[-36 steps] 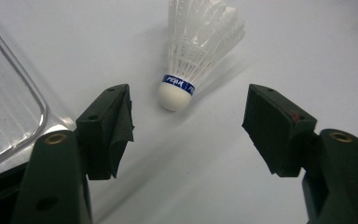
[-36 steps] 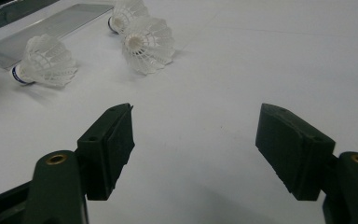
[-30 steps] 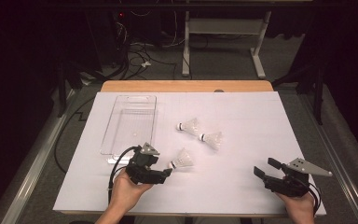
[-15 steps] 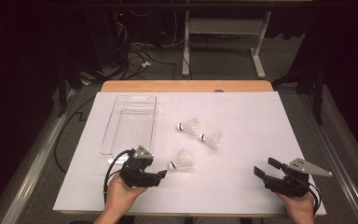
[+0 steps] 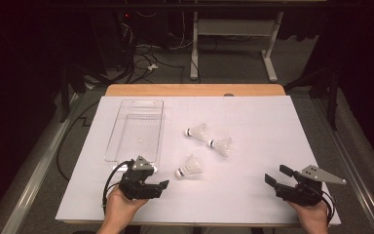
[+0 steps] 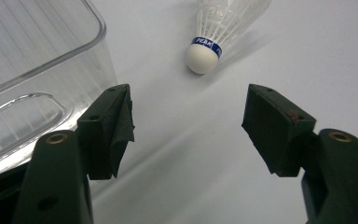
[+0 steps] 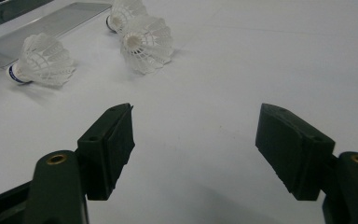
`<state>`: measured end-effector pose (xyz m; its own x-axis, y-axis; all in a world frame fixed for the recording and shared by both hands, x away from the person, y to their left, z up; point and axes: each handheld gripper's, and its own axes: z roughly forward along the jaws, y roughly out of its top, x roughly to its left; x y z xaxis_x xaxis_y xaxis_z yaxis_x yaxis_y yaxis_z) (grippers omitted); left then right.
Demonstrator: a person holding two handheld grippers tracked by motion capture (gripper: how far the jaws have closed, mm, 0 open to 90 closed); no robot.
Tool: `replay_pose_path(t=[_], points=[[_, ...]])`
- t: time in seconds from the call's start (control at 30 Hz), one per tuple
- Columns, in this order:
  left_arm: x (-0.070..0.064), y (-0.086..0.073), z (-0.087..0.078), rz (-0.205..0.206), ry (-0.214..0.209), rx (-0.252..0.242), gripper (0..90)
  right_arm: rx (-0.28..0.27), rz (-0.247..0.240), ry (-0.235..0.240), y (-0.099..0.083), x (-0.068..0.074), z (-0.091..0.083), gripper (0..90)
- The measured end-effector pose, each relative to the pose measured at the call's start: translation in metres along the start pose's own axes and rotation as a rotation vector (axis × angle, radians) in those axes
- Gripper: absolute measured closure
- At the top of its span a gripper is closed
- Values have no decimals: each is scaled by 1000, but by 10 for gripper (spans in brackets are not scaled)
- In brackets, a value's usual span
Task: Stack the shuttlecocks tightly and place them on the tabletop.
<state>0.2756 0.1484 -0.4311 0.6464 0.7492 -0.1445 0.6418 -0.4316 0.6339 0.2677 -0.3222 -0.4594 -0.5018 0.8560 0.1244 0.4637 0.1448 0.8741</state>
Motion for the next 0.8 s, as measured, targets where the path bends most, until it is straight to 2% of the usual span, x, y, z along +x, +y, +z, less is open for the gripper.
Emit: replay_pose_path(t=[0.27, 0.4, 0.8], points=[[7, -13, -5, -23, 26, -21, 332, 1, 4, -6, 0, 0, 0, 280], [12, -21, -13, -27, 52, -50, 331, 3, 5, -9, 0, 0, 0, 280], [20, -31, -18, -47, 66, -79, 329, 8, 8, -20, 0, 0, 1, 280]])
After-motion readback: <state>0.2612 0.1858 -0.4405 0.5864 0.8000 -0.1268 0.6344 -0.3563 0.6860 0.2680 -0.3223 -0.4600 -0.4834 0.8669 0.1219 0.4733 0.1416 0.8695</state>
